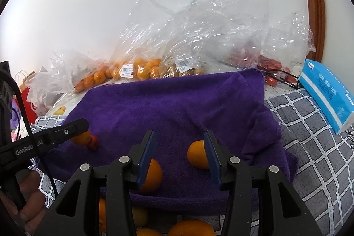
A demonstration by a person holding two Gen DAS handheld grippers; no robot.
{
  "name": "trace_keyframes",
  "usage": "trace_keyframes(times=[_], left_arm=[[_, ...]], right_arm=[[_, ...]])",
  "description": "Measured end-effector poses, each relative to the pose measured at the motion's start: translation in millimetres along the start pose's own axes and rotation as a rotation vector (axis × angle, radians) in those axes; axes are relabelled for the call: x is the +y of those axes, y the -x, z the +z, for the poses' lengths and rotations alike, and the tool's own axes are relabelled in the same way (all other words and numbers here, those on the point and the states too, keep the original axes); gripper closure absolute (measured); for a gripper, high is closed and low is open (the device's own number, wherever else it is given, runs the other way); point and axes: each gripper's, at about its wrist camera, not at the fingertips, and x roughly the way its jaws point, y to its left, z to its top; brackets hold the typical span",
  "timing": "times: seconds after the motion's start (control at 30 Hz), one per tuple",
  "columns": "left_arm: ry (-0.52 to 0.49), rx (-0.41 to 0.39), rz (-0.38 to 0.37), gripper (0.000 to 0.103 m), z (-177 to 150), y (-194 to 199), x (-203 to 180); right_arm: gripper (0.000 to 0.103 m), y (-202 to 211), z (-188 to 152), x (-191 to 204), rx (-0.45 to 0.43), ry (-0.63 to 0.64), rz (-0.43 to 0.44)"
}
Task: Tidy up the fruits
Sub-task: 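Open the right tool releasing the mandarin while the left tool releases the orange onto the towel, then withdraw both open tools from the towel back toward the fruit row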
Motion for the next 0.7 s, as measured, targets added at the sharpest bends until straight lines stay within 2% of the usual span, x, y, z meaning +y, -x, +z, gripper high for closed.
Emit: trace_keyframes(times=[0.4, 0.7], left_arm=[[-0.021, -0.048, 0.021, 0.055, 1.0, 7.4, -3.5], [-0.019, -0.074, 0.048, 0.055, -0.1, 10.4, -5.1]], right_arm=[[0.057, 11.3, -0.1, 4.4, -0.057, 0.018, -0.057], [0.057, 14.5, 1.8, -6.2, -0.066, -0.04, -0.076]])
